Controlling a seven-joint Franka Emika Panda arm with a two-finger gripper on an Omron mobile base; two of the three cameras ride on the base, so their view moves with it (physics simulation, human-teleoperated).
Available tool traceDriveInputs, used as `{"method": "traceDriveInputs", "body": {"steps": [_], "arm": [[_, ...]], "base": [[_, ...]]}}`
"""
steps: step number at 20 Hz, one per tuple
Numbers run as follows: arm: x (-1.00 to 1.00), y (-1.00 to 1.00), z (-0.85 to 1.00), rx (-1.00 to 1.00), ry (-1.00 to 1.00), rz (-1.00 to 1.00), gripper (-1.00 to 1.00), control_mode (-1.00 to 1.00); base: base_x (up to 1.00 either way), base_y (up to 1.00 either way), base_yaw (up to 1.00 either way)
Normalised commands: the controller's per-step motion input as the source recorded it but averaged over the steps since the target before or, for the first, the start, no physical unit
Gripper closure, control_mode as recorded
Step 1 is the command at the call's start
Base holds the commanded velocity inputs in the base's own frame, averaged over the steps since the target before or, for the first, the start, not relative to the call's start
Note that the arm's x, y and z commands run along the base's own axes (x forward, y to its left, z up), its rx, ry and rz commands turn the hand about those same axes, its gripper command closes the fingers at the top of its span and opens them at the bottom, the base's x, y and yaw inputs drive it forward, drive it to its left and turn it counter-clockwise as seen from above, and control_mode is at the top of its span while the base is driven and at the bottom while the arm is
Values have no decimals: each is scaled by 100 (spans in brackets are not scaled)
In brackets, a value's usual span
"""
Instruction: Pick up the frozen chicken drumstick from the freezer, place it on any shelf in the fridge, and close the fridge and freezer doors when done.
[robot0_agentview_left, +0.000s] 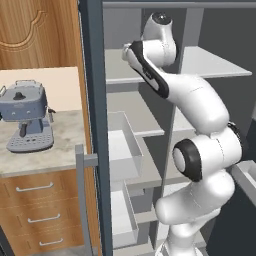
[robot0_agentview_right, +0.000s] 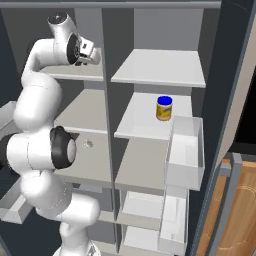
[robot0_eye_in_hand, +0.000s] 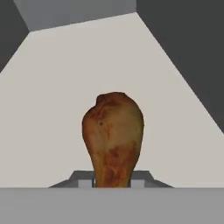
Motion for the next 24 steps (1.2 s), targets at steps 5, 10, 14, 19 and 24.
{"method": "traceDriveInputs", "body": {"steps": [5,10,14,19,24], "arm": [[-100,-28,16,35,-62,0,100,-100],[-100,1,58,10,-39,3,100,-100],[-100,0,39,-5,-1,7,100,-100],[-100,0,0,-23,24,13,100,-100],[-100,-22,-60,-27,36,1,100,-100]], "base": [[0,0,0],[0,0,0],[0,0,0],[0,0,0],[0,0,0]]}}
